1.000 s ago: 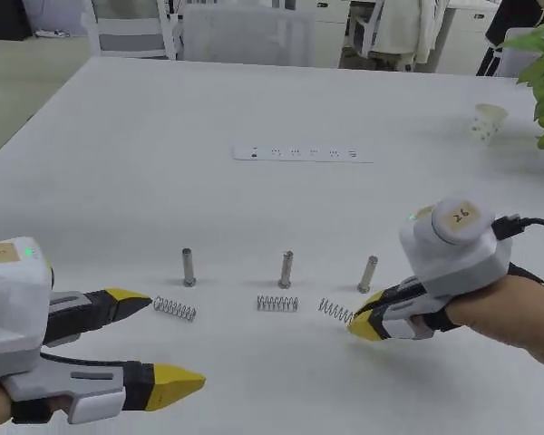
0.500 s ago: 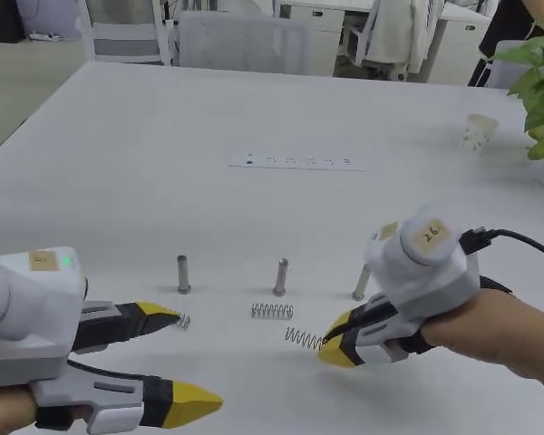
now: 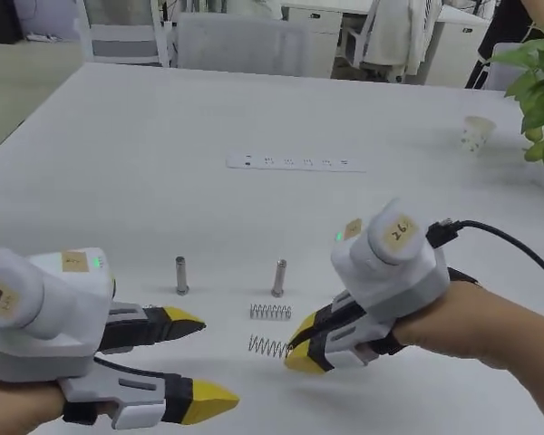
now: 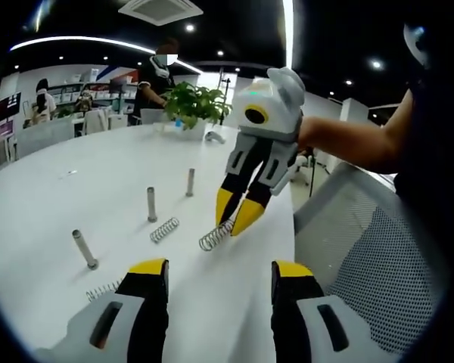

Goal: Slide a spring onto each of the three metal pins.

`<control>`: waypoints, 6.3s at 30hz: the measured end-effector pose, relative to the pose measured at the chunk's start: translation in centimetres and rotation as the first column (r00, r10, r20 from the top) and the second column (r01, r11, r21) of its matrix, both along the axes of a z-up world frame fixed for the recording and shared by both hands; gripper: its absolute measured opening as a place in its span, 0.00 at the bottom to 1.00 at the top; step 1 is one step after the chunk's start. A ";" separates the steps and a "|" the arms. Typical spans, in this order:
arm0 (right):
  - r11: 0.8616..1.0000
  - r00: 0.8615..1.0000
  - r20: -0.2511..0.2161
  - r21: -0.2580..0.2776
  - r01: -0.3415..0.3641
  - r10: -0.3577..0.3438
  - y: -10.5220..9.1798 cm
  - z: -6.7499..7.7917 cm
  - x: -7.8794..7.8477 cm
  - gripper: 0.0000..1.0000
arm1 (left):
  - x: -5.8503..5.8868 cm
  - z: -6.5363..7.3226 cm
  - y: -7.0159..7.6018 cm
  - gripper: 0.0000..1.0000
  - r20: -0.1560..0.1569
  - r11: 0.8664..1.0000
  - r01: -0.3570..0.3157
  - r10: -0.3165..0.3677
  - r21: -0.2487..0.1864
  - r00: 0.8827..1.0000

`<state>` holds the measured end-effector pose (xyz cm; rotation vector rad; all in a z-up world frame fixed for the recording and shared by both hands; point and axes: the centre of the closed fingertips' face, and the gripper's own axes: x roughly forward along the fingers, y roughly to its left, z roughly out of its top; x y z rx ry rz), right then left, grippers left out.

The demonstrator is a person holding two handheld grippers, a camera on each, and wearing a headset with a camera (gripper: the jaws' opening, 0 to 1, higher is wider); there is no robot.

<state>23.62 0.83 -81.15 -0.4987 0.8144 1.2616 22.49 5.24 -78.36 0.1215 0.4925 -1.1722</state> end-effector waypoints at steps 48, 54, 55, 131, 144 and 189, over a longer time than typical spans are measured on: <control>0.967 0.966 0.051 0.015 -0.255 0.254 2.1 1.4 -3.2 0.07 | -1.7 -0.2 -1.5 0.05 0.082 0.992 0.127 -0.129 0.025 0.988; 0.964 0.962 0.056 0.004 -0.266 0.265 2.1 1.4 -3.3 0.07 | -1.8 -0.3 -1.5 0.04 0.090 0.990 0.135 -0.137 0.036 0.986; 0.964 0.962 0.056 0.003 -0.266 0.266 2.1 1.4 -3.3 0.07 | -1.8 -0.3 -1.5 0.04 0.093 0.990 0.135 -0.138 0.037 0.986; 0.957 0.958 0.014 -0.054 -0.286 0.287 4.9 4.5 -3.8 0.09 | -1.9 -0.5 -1.9 0.02 0.137 0.982 0.167 -0.178 0.091 0.974; 0.947 0.951 -0.001 -0.091 -0.307 0.308 5.1 3.6 -4.2 0.09 | -2.4 -0.4 -2.1 0.02 0.134 0.978 0.179 -0.193 0.110 0.972; 0.955 0.962 0.010 -0.126 -0.270 0.273 4.1 3.3 -3.2 0.08 | -1.5 -0.5 -1.9 0.38 0.057 0.995 0.095 -0.098 0.044 0.994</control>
